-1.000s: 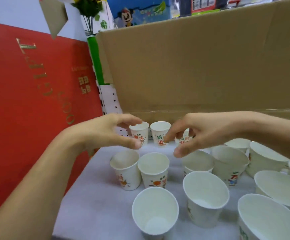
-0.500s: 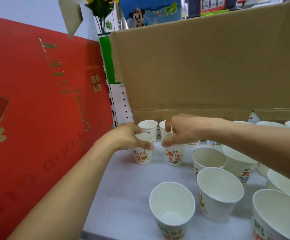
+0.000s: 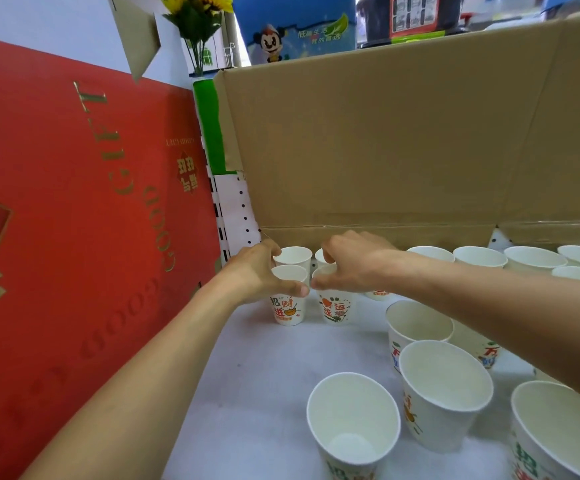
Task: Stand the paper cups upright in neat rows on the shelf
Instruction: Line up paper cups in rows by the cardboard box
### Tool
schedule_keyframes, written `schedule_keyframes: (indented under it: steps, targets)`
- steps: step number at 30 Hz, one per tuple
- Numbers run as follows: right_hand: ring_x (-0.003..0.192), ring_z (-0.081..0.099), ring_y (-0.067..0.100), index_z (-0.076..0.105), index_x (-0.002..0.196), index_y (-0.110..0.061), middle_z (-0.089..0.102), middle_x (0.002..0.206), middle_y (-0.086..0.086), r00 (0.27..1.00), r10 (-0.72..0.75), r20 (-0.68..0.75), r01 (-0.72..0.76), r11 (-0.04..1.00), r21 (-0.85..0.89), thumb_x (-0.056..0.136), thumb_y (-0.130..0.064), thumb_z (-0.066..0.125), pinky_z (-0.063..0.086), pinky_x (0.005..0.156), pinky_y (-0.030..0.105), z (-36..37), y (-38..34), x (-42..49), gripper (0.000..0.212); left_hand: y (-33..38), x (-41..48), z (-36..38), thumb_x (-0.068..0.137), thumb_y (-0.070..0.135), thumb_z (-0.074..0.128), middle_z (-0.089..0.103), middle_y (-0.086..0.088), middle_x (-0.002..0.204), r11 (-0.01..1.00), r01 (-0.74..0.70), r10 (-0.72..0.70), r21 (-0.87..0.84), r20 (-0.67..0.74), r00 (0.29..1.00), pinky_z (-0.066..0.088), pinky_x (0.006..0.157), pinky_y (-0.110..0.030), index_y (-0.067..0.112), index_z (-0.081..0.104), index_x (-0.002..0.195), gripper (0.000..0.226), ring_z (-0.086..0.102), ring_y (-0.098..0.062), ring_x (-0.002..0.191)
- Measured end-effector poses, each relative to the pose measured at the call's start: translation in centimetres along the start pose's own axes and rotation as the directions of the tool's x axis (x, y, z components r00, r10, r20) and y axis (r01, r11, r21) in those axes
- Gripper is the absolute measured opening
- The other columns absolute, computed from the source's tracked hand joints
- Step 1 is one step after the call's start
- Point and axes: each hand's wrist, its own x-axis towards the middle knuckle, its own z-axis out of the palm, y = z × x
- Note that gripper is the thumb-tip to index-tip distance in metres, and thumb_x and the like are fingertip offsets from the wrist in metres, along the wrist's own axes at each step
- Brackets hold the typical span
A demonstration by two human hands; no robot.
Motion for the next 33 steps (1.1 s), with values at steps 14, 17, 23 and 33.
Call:
schedule_keyframes:
  steps: [14,17,23,33]
  targets:
    - [0.087,0.065,0.009,0.069,0.101,-0.031,0.069,0.094,-0.014,0.997,-0.074,0.03,0.064,0.961,0.268,0.085,-0.056,0.06,0.057,0.078,0.034,-6.1,5.0,-3.5,0.031,2.8,-2.8,-1.2,0.064,0.073,0.067,0.054,0.011,0.133,0.991,-0.135,0.133,-0.004,-0.167,0.977,0.046,0.096,-0.039,0.033,0.046,0.134,0.083,0.051,-0.012,0.119]
    - [0.098,0.059,-0.007,0.066,0.113,-0.042,0.065,0.107,-0.024,0.943,-0.14,0.302,0.069,0.97,0.235,0.078,-0.047,0.074,0.051,0.093,0.03,-8.1,7.4,-6.6,0.036,5.8,-4.3,-1.2,0.071,0.054,0.076,0.054,0.025,0.123,0.924,-0.362,0.367,-0.124,0.018,0.93,0.042,0.101,-0.032,0.039,0.052,0.129,0.064,0.048,0.006,0.115]
    - [0.116,0.052,0.003,0.041,0.133,-0.053,0.044,0.135,-0.023,0.859,0.02,0.511,0.012,0.998,-0.059,0.062,-0.045,0.084,0.041,0.103,0.031,-6.4,10.1,-9.7,0.083,10.5,-3.9,0.7,0.068,0.037,0.085,0.052,0.037,0.107,0.837,-0.544,0.526,-0.065,0.373,0.764,0.037,0.084,0.001,0.041,0.052,0.129,0.07,0.044,0.026,0.098]
    - [0.107,0.058,0.013,0.052,0.123,-0.041,0.056,0.119,-0.015,0.929,-0.041,0.369,0.038,0.999,0.015,0.067,-0.044,0.08,0.05,0.093,0.036,-4.1,11.8,-8.9,0.063,12.7,-2.3,2.7,0.066,0.042,0.086,0.054,0.024,0.123,0.796,-0.605,0.533,-0.028,0.505,0.679,0.041,0.101,-0.023,0.043,0.047,0.132,0.076,0.049,0.005,0.113]
